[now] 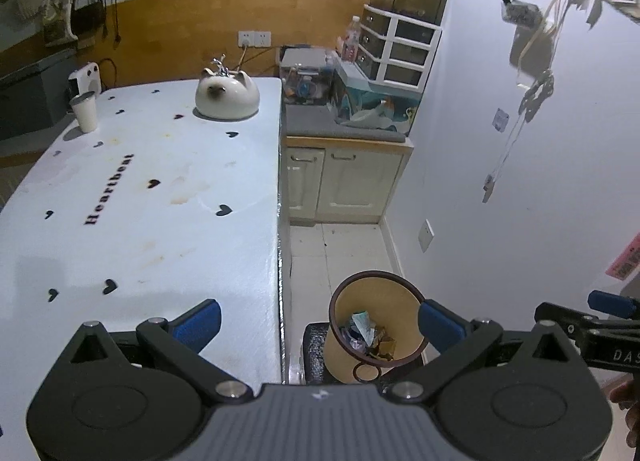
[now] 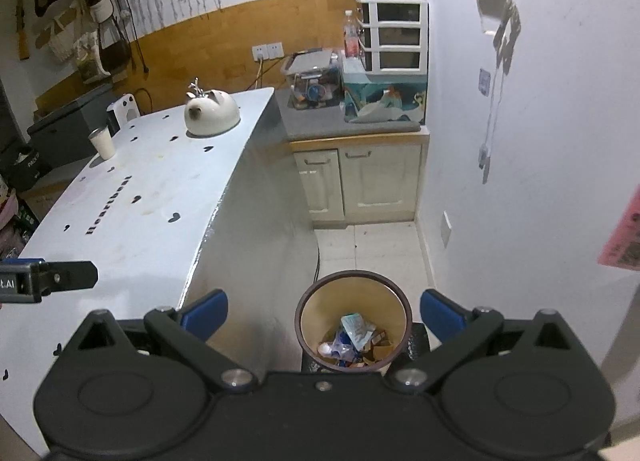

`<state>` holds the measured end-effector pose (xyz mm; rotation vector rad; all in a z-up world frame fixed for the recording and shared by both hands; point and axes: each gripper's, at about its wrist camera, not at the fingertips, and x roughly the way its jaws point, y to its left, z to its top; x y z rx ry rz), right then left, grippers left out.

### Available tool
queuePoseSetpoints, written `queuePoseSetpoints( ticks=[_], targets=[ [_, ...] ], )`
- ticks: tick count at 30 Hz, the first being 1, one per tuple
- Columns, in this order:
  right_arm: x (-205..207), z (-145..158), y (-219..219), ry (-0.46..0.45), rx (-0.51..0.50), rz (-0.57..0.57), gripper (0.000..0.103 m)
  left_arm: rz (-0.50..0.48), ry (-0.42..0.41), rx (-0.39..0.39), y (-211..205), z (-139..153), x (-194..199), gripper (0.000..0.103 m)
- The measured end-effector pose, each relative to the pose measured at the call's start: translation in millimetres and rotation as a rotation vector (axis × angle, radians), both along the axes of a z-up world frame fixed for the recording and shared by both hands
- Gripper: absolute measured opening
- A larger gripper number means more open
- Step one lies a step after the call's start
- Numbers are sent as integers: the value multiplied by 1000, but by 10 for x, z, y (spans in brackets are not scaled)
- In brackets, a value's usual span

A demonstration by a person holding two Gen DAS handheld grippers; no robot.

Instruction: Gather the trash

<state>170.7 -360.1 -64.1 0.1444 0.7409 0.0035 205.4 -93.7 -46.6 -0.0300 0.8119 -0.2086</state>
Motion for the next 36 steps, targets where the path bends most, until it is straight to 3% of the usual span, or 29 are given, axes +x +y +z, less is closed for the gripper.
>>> queuePoseSetpoints(
  ticks=[16, 36],
  targets=[
    [-776, 170, 248, -52, -38, -48, 103, 23, -41, 21, 313, 94, -662, 103],
    [-962, 290, 366, -63, -79, -37, 103, 40, -65, 44, 333, 132, -878, 103]
  ],
)
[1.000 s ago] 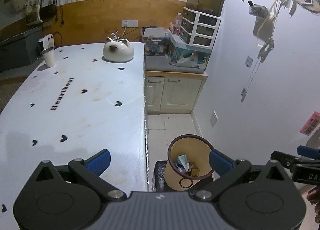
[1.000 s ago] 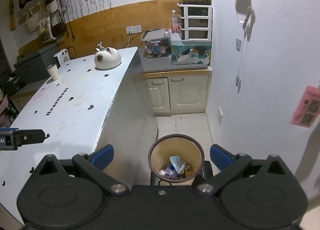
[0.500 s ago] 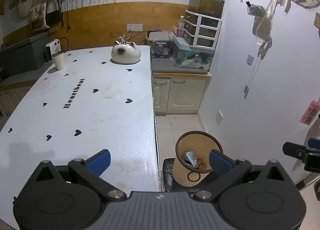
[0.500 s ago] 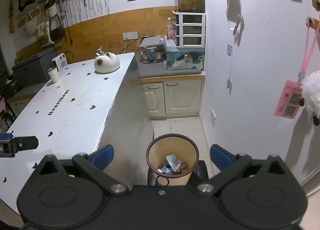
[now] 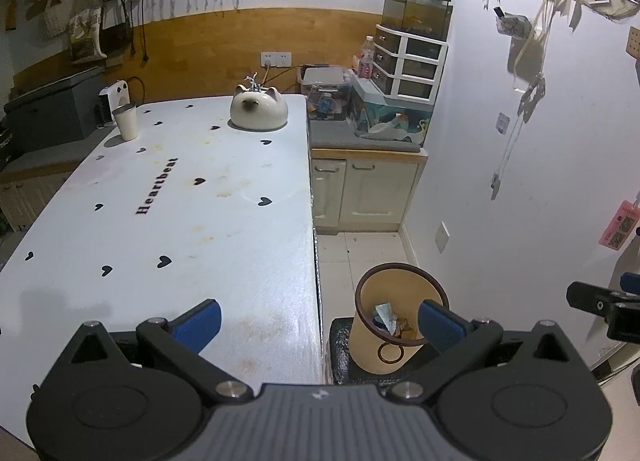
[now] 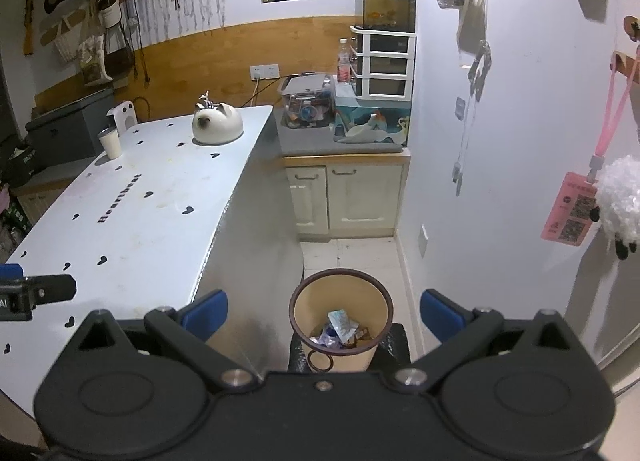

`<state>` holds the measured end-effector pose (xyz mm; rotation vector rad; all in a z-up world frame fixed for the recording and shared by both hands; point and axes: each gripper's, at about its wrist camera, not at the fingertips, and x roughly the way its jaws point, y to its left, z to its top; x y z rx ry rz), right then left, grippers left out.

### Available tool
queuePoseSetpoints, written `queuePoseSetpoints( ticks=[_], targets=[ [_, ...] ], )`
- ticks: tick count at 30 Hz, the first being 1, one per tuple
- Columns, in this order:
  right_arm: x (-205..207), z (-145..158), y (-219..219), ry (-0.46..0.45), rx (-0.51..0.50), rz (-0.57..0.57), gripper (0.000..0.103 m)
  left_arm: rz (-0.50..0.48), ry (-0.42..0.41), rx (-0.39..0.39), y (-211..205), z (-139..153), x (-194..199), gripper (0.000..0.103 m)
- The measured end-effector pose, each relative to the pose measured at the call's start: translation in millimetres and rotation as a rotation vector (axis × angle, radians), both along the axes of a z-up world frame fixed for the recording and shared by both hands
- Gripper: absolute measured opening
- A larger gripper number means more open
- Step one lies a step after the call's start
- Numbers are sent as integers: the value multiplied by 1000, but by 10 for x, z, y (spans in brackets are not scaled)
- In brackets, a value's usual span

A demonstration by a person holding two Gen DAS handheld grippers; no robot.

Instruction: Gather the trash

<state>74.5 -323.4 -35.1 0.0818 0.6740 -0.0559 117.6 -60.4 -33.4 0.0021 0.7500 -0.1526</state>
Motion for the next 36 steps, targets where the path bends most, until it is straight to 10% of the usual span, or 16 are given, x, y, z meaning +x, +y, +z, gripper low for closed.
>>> queuePoseSetpoints(
  ticks=[36],
  targets=[
    [-41, 61, 92, -24, -41, -23, 103, -25, -19, 2, 75, 34, 24, 103]
  ],
)
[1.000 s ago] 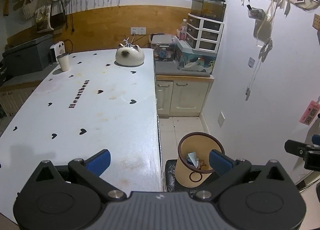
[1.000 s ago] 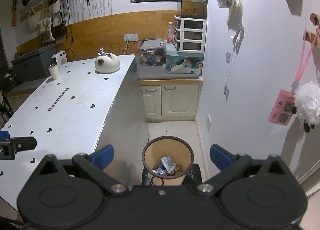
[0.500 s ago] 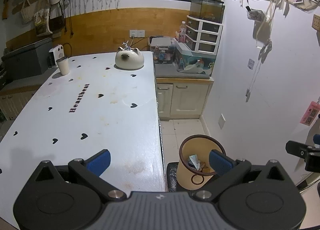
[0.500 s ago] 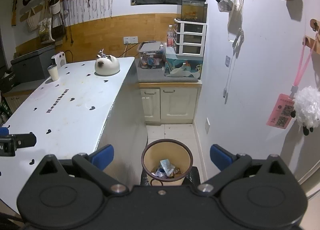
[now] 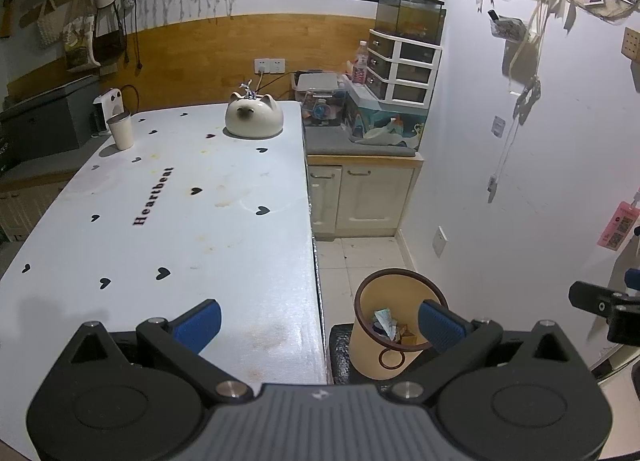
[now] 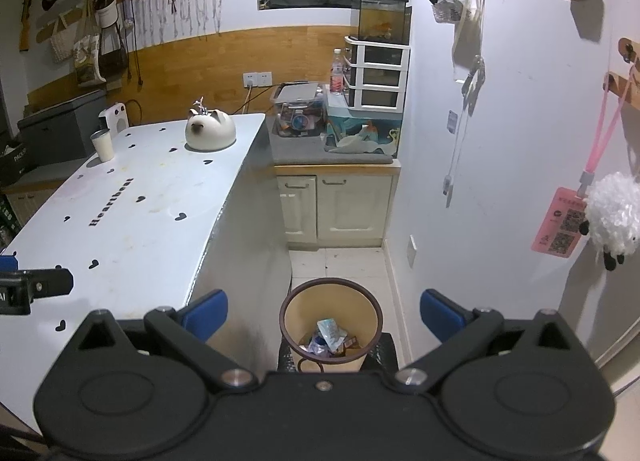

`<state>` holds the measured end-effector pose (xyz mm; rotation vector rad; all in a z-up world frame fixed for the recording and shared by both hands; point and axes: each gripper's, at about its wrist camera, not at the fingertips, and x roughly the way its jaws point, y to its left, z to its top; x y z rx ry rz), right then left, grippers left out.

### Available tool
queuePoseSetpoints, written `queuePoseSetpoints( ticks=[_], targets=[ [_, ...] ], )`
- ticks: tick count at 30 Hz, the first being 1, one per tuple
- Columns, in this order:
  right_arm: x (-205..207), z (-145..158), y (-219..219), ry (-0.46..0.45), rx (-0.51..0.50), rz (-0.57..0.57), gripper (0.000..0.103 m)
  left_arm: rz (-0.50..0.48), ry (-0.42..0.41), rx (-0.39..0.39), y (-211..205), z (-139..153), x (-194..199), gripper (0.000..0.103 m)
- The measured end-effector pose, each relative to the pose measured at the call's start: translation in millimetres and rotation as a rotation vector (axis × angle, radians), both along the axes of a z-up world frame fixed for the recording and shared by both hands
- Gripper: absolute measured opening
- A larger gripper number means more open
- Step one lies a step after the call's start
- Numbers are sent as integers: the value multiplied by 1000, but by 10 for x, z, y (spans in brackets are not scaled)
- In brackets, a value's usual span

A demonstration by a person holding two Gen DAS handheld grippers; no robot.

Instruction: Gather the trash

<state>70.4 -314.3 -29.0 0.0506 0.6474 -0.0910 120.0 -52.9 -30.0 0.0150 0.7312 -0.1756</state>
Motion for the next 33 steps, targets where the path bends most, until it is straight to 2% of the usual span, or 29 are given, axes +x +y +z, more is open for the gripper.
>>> queuePoseSetpoints(
  ticks=[33],
  targets=[
    [21, -6, -13, 3, 0, -3, 103, 0, 1, 3, -28, -10, 32, 103]
  ],
)
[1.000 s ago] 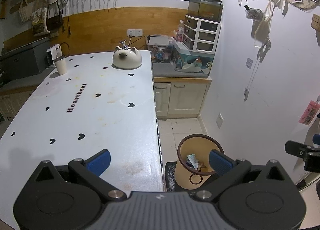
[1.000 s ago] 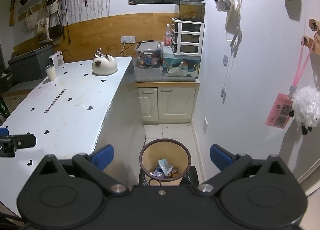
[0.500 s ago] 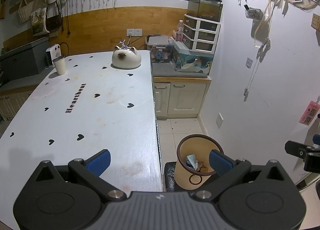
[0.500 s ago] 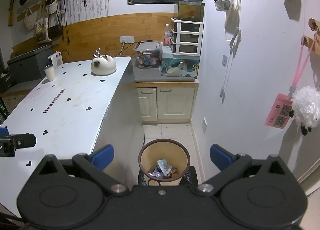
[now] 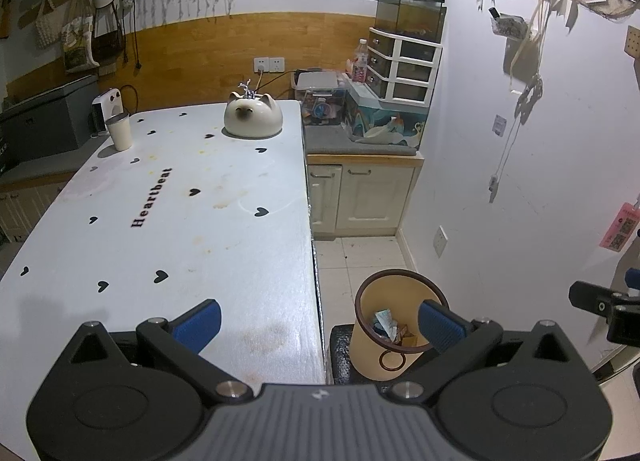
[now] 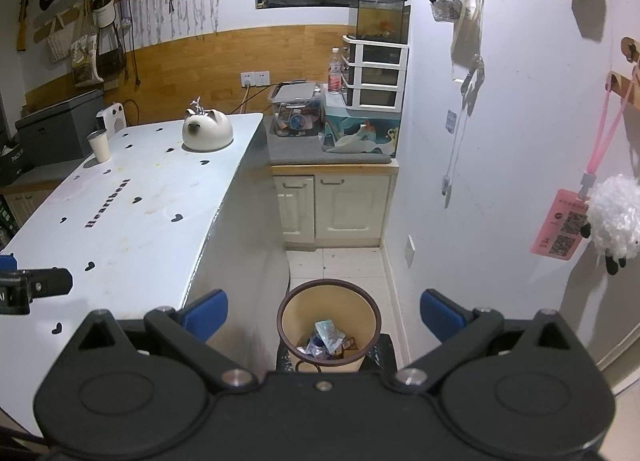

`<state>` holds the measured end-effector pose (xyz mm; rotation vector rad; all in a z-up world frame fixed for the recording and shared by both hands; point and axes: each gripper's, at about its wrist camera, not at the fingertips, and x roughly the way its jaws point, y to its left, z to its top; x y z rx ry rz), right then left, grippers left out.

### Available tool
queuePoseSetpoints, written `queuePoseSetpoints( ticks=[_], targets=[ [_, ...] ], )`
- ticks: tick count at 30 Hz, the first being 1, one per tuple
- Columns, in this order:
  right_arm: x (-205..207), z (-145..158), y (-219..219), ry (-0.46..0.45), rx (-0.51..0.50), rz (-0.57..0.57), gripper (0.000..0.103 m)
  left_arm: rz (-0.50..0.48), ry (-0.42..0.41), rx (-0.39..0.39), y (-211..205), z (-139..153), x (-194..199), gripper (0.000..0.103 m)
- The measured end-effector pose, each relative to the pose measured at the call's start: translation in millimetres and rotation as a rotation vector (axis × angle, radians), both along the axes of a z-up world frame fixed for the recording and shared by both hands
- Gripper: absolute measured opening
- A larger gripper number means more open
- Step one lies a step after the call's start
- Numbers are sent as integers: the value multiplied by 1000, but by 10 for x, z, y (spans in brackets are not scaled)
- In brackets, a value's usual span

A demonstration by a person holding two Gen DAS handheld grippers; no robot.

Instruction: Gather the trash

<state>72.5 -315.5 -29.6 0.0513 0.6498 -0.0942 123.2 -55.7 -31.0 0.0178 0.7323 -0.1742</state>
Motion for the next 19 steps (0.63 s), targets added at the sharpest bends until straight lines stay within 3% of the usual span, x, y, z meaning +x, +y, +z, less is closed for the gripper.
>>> queuePoseSetpoints(
  ticks=[19],
  targets=[
    [25, -6, -17, 1, -1, 0, 103, 3, 8, 3, -3, -39, 61, 103]
  ],
)
